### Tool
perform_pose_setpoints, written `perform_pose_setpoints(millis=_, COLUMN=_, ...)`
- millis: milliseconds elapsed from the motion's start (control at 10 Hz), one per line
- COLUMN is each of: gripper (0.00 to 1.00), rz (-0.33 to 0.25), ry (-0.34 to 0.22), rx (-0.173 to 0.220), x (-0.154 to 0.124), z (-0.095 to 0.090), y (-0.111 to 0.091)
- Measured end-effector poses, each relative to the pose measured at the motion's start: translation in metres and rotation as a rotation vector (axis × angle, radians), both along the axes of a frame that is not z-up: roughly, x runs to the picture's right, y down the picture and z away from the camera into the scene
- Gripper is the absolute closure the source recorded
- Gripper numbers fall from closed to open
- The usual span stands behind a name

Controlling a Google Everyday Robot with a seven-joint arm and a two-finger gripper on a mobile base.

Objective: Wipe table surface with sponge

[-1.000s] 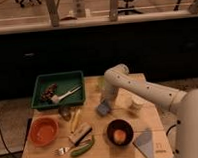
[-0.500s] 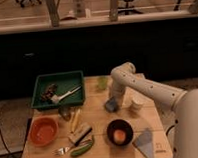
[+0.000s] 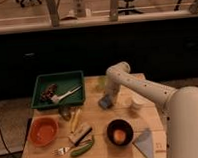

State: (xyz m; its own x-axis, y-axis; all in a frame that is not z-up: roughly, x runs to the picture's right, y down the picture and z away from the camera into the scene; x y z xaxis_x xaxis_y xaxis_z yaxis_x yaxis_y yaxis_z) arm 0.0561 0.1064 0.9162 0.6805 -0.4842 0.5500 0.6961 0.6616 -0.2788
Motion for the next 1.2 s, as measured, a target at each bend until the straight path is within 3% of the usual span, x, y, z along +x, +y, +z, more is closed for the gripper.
perform_pose_setpoints(millis=200, gripper=1.00, rz=-0.059, ry=-0.085, rx=-0.029, x=-0.017, z=-0.015, y=0.014)
perform_pose_setpoints(millis=400, gripper=1.00, rz=-0.092, ry=-0.115, rx=-0.046, x=-0.014, z=-0.024, y=0.023)
perform_pose_setpoints(millis=700, gripper=1.00, rz=-0.072, ry=-0.031, rx=-0.066, x=0.028, z=-0.018, y=0.025)
perform_pose_setpoints(millis=900, gripper=1.00, rz=-0.042, ry=0.037, rx=-0.059, x=0.055, z=-0.003, y=0.015)
perform_pose_setpoints(millis=1200, gripper=1.00, rz=-0.024, ry=0.058, rx=-0.052, x=0.053, z=0.014, y=0.005)
